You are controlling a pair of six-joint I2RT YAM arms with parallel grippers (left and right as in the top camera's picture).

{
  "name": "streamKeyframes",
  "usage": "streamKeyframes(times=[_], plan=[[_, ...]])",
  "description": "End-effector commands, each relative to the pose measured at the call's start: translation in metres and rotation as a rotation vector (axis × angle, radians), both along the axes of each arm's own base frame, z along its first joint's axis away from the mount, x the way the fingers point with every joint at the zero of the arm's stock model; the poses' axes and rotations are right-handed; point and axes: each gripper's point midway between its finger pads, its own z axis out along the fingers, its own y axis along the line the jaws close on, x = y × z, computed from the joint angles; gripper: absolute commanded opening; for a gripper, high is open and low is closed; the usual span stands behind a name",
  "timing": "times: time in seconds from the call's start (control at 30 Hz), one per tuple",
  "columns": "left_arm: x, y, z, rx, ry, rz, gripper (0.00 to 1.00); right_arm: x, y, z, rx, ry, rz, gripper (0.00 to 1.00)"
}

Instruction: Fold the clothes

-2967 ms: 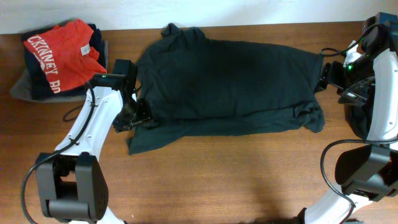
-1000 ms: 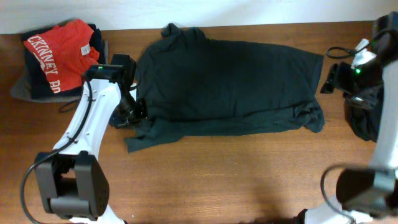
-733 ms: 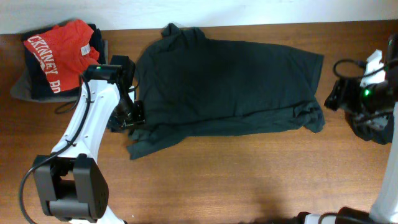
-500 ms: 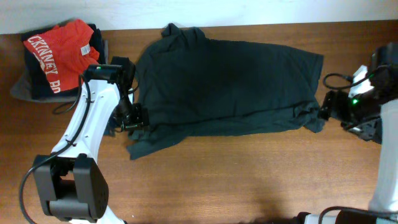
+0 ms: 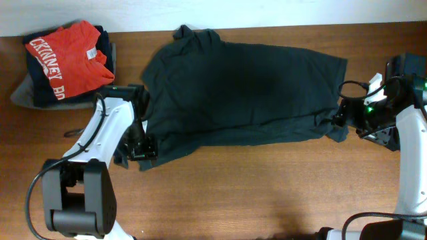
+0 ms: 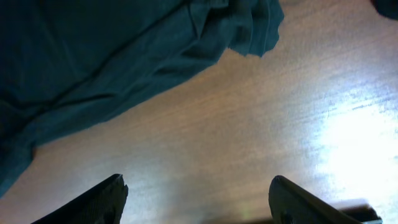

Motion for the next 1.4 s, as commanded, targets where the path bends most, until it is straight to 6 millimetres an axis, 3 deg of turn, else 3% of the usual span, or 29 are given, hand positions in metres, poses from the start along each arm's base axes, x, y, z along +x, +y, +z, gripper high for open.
streamKeyframes(times=[0.0, 0.33, 0.67, 0.8, 1.0, 1.37], plan=[[-0.002, -0.006, -0.006, -0.032, -0.01, -0.018, 0.68, 0.002, 0.002, -0.004, 0.01, 0.003, 0.005, 0.78], [0.031, -0.004, -0.023, -0.03, -0.161, -0.017, 0.68, 0.002, 0.002, -0.013, 0.02, 0.034, 0.006, 0.78], [0.035, 0.022, -0.028, -0.059, -0.176, 0.053, 0.67, 0.001, 0.002, -0.017, 0.022, 0.038, 0.006, 0.79], [0.037, 0.008, -0.034, -0.26, -0.199, 0.051, 0.67, 0.003, 0.002, -0.017, 0.02, 0.034, 0.006, 0.79], [0.032, -0.007, -0.047, -0.38, -0.218, 0.05, 0.67, 0.004, 0.002, -0.016, 0.019, 0.028, 0.006, 0.79], [0.026, -0.013, -0.062, -0.415, -0.232, 0.056, 0.66, 0.004, 0.002, -0.017, 0.019, 0.028, 0.006, 0.79]])
